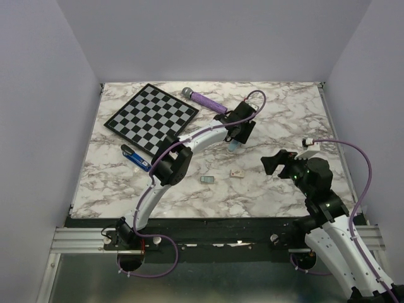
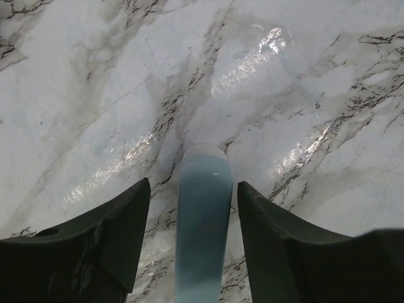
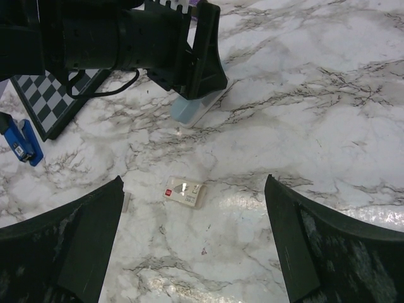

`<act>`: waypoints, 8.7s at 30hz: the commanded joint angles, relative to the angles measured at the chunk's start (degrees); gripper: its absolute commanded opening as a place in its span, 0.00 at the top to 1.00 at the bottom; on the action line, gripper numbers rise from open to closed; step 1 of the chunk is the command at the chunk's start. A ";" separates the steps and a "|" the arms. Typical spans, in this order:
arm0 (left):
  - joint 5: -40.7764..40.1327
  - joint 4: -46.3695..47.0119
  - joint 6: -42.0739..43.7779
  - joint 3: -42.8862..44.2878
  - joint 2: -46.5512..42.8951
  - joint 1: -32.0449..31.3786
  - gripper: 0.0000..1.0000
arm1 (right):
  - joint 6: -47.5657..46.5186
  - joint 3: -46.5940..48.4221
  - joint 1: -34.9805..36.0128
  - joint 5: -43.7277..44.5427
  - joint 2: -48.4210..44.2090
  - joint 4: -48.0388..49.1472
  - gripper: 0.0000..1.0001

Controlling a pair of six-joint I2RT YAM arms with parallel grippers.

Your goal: Load the staples into the stapler

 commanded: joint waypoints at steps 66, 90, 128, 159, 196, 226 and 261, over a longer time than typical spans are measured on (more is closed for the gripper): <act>29.31 45.23 16.77 -68.24 -72.12 2.17 1.00 | 14.84 21.55 10.57 -21.22 35.44 19.58 0.44; 31.42 48.65 18.27 -70.52 -73.70 0.06 1.00 | 18.00 17.86 11.26 -23.06 37.99 24.85 0.68; 6.81 67.19 -2.89 -98.29 -98.57 -0.47 1.00 | 50.51 -0.68 -4.55 -36.51 22.44 56.48 0.99; 19.90 32.25 10.70 -66.26 -77.16 -0.56 0.10 | 17.66 9.77 -2.89 -26.85 23.14 21.07 0.99; 15.60 -2.15 22.31 -29.04 -44.78 -9.35 0.69 | 12.82 11.53 1.95 -22.63 25.16 16.32 0.99; 18.41 51.71 -11.96 -90.10 -93.46 7.97 1.00 | 44.18 -7.45 -4.02 -30.80 18.40 56.14 0.99; 23.77 45.41 -5.73 -76.42 -82.32 7.97 1.00 | 19.67 4.94 -4.02 -31.24 23.49 26.17 0.62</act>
